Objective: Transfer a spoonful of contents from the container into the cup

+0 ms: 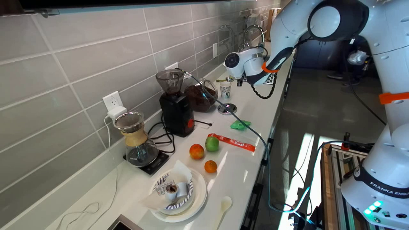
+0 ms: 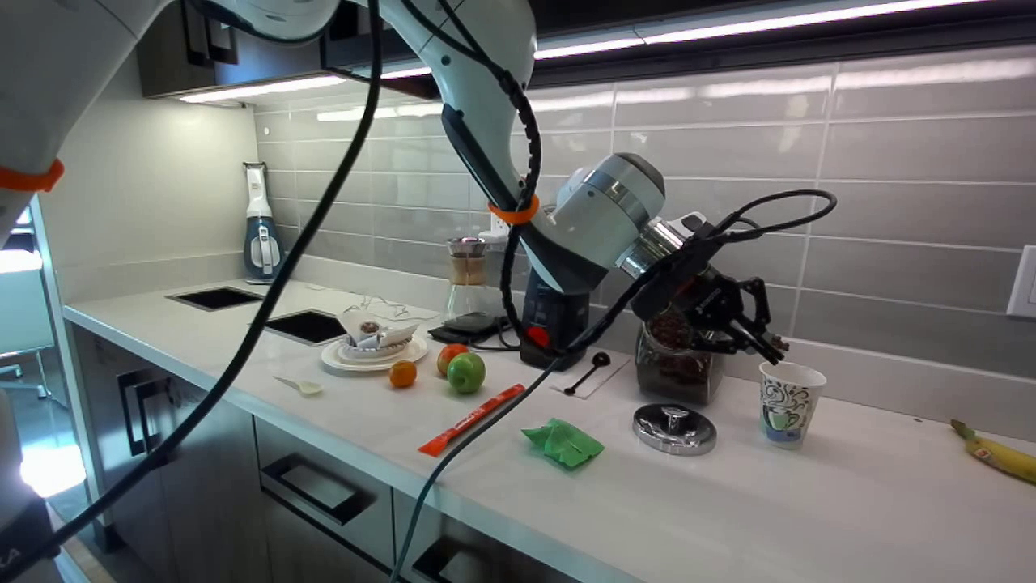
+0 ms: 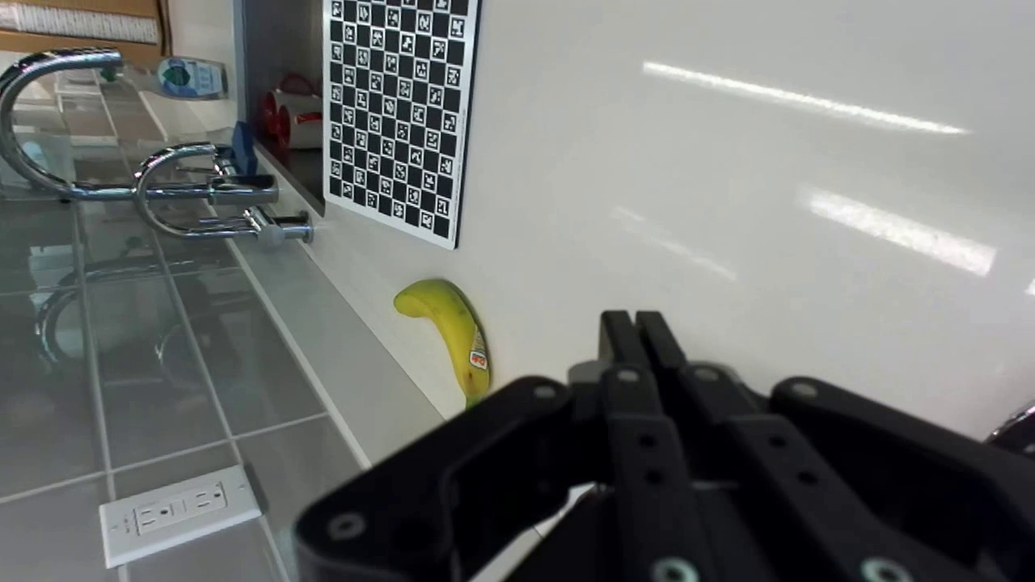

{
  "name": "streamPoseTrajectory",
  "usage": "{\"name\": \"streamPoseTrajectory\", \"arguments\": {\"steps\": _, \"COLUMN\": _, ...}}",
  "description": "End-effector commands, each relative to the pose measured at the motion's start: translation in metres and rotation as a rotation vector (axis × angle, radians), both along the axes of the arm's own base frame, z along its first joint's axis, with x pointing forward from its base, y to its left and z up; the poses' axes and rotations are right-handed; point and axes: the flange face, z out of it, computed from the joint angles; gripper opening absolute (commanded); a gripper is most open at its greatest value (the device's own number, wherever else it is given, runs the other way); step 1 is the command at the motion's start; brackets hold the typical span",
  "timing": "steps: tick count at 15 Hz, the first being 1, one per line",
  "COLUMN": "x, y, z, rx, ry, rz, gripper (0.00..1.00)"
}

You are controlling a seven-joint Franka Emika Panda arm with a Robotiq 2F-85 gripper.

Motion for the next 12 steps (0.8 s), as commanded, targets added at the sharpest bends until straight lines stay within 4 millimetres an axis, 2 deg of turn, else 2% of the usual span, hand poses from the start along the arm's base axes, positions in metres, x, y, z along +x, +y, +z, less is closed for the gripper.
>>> {"name": "streamPoseTrajectory", "arguments": {"steps": 1, "x": 0.007, "y": -0.010, "z": -0.001, "rx": 0.056, "ry": -0.017, "rz": 0.007, "gripper": 0.01}}
{"name": "streamPoseTrajectory", "arguments": {"steps": 12, "x": 0.022, "y": -0.026, "z": 0.001, "rx": 0.197, "ry": -0.038, "rz": 0.008, "gripper": 0.01}}
